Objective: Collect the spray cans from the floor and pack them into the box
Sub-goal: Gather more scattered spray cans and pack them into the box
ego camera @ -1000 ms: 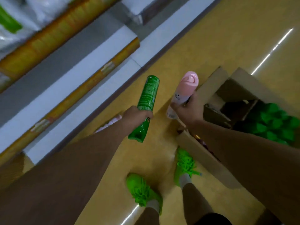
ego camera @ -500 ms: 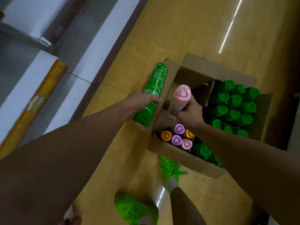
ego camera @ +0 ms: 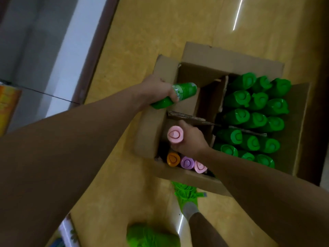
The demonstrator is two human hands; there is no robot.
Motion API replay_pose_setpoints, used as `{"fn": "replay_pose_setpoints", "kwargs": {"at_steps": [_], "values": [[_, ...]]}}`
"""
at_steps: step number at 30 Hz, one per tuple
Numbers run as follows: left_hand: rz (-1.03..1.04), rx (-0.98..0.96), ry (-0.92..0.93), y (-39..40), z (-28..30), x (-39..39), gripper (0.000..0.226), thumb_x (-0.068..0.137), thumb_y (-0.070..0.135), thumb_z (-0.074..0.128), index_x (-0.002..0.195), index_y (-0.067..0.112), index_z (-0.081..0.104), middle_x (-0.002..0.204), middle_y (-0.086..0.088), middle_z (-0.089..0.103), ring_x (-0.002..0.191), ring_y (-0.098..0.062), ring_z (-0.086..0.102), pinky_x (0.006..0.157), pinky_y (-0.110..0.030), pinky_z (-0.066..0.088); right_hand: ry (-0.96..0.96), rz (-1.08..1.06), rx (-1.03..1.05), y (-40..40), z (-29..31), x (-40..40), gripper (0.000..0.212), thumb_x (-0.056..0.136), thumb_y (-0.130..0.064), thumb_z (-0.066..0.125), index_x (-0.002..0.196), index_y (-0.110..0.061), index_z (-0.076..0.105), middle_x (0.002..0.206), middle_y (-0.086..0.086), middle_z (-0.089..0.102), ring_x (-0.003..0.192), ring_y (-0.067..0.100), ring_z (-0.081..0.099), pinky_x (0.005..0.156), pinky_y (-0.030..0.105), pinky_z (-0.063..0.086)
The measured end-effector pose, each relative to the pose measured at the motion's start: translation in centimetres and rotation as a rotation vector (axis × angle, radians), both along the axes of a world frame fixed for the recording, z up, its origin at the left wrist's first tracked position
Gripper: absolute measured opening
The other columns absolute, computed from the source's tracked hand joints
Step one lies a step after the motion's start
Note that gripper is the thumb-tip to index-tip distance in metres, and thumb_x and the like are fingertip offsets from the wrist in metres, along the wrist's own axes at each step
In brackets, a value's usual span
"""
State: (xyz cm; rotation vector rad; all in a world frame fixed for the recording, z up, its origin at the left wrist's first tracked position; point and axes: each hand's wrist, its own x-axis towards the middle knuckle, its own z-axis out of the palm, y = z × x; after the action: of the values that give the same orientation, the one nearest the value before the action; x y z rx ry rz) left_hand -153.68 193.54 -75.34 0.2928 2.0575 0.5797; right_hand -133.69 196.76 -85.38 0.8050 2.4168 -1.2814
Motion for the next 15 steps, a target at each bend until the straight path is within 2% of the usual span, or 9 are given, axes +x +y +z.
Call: {"fn": "replay_pose_setpoints", "kwargs": {"at_steps": [3,6,10,15], "values": [[-0.137,-0.021,0.104,2.3,-1.6,0.5,0.069,0.064,0.026,0.089,0.128,0.017,0.063,0.117,-0.004,0.064,0.095,-0.018,0.059,0.073,-0.028,0.048,0.002,0.091,0.057,0.2,-0.9,-0.5,0.047,0.071,-0.034,0.081,0.104,-0.027,0.048,0.093,-0.002,0.068,0.084,0.024,0.066,0.07,0.04,0.055],[-0.214,-0.051,0.203,4.0,-2.6,0.9,0.075,0.066,0.032,0.088,0.135,0.024,0.06,0.126,-0.001,0.063,0.102,-0.015,0.054,0.077,-0.025,0.04,-0.042,0.205,0.086,0.4,-1.4,-0.8,0.043,0.074,-0.039,0.077,0.101,-0.028,0.044,0.085,-0.005,0.061,0.075,0.023,0.061,0.06,0.03,0.043],[-0.26,-0.007,0.259,5.2,-3.7,0.9,0.073,0.067,0.036,0.087,0.134,0.028,0.06,0.128,-0.004,0.062,0.113,-0.023,0.058,0.092,-0.03,0.049,-0.074,0.321,0.203,1.0,-2.2,-0.6,0.038,0.078,-0.043,0.073,0.101,-0.024,0.05,0.089,-0.002,0.056,0.081,0.021,0.054,0.068,0.029,0.032],[-0.297,0.054,0.294,6.3,-5.9,1.7,0.063,0.07,0.034,0.087,0.128,0.03,0.061,0.121,-0.001,0.059,0.102,-0.019,0.053,0.083,-0.033,0.051,-0.083,0.278,0.251,0.9,-3.6,-0.5,0.04,0.078,-0.037,0.067,0.106,-0.027,0.041,0.091,0.004,0.065,0.09,0.031,0.055,0.071,0.034,0.029]]}}
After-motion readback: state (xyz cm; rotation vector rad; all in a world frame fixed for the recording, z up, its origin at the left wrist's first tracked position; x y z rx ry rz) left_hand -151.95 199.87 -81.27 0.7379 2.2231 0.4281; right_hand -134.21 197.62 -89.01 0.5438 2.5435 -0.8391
